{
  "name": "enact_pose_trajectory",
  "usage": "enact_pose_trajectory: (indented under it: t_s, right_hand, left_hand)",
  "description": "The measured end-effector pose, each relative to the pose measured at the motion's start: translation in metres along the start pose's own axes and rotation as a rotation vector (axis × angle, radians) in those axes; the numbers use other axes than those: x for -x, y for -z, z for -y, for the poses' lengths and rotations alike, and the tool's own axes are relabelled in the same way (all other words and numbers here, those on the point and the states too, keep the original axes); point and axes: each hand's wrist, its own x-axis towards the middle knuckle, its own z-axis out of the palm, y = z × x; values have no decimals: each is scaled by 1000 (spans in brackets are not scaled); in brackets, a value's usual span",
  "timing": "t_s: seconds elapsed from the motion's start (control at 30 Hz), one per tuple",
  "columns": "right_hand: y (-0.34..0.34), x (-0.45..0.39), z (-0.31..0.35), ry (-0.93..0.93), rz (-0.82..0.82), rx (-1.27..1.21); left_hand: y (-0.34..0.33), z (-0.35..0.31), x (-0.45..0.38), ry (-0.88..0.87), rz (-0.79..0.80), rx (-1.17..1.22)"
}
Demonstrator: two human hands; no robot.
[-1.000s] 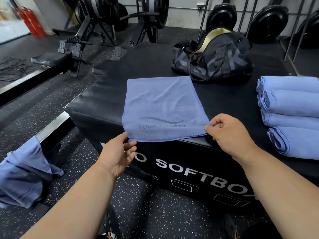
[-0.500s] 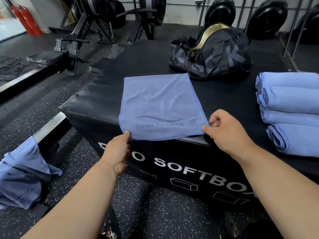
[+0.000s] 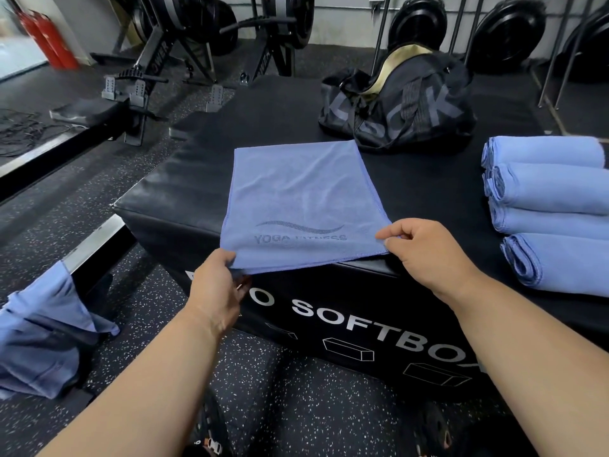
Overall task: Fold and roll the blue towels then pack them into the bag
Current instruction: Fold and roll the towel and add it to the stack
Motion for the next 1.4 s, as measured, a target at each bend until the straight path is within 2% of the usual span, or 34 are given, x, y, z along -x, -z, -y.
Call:
enact_pose_trajectory:
  t_s: [0.23,0.47,0.63,0.83,0.93,1.23,1.4]
  right_hand:
    - [5,22,27,-93,39,-218]
    - [17,76,43,-13,42,-369]
    - [39,120,60,-6,29,-506]
    - [46,178,80,9,114,-699]
    - [43,202,97,13,122,-715]
    - [22,265,136,-10,208,-663]
    - [19,281,138,-25,263,-693]
  left_hand:
    - [2,-36,49,-156,-32,42]
    - [19,-51,114,-126,56,-23]
    - [35,-65,166,-174,121,-280]
    - [36,-89,220,-310,168,-353]
    - [28,-93,248,-347,172,-351]
    - [14,-67,319,-342,351,-336]
    - [21,-57,334,-376,321,-283]
